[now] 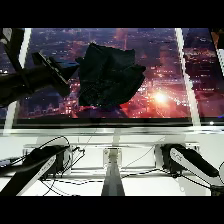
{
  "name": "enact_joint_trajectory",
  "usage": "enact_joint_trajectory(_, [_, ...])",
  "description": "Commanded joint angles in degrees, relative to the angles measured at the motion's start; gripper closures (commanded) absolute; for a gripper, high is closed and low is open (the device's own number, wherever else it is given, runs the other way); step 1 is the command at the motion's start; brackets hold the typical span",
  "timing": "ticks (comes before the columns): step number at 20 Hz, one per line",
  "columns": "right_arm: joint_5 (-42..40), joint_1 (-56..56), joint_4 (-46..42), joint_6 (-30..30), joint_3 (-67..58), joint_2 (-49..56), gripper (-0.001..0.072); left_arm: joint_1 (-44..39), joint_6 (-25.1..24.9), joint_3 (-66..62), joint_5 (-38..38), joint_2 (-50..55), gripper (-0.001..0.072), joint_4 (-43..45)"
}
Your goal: Fold the clothes and pants, and hang the long-sleeved shirts on hangers.
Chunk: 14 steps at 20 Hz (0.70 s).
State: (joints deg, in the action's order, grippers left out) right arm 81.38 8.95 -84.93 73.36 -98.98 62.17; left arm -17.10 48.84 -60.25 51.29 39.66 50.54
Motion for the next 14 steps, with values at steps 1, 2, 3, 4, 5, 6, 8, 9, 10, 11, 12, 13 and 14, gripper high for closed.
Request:
enact_joint_trajectory(1, [0.0, -0.07, 0.02, 0.02, 0.0, 0.0, 0.068, 0.0, -0.02, 0.02, 0.0, -0.04, 0.0682, 0.02])
enact_joint_trajectory(2, [0.0, -0.07, 0.02, 0.02, 0.0, 0.0, 0.068, -0.02, 0.0, 0.02, 0.0, -0.04, 0.0682, 0.02])
enact_joint_trajectory(3, [0.0, -0.07, 0.02, 0.02, 0.0, 0.0, 0.068, 0.0, -0.02, 0.02, 0.0, -0.04, 0.0682, 0.02])
enact_joint_trajectory(4, [0.0, -0.07, 0.02, 0.02, 0.0, 0.0, 0.068, -0.02, 0.0, 0.02, 0.0, -0.04, 0.0682, 0.02])
enact_joint_trajectory(5, [0.0, -0.07, 0.02, 0.02, 0.0, 0.0, 0.068, 0.0, 0.0, 0.02, 0.0, -0.04, 0.0682, 0.02])
enact_joint_trajectory(6, [0.0, -0.07, 0.02, 0.02, 0.0, 0.0, 0.068, 0.0, -0.02, 0.02, 0.0, -0.04, 0.0682, 0.02])
enact_joint_trajectory(8, [0.0, -0.07, 0.02, 0.02, 0.0, 0.0, 0.068, 0.0, 0.0, 0.02, 0.0, -0.04, 0.0682, 0.02])
enact_joint_trajectory(9, [0.0, -0.07, 0.02, 0.04, 0.0, 0.0, 0.068, 0.0, 0.0, 0.02, 0.0, -0.04, 0.0682, 0.02])
enact_joint_trajectory(10, [0.0, -0.07, 0.02, 0.02, 0.0, 0.0, 0.068, 0.0, 0.0, 0.02, 0.0, -0.04, 0.0682, 0.02])
enact_joint_trajectory(11, [0.0, -0.07, 0.02, 0.02, 0.0, 0.0, 0.068, -0.02, 0.0, 0.02, 0.0, -0.04, 0.0682, 0.02])
enact_joint_trajectory(12, [-0.02, -0.07, 0.02, 0.02, 0.0, 0.0, 0.068, -0.02, 0.0, 0.02, 0.0, -0.04, 0.0682, 0.02])
enact_joint_trajectory(13, [-0.04, -0.07, 0.17, 0.04, 0.0, 0.02, 0.068, 0.0, 0.0, 0.02, 0.0, -0.04, 0.0682, 0.0])
enact_joint_trajectory(14, [-0.04, -0.07, 0.59, 0.02, 0.0, 0.0, 0.068, -0.02, 0.0, 0.02, -0.02, -0.04, 0.0682, 0.0])
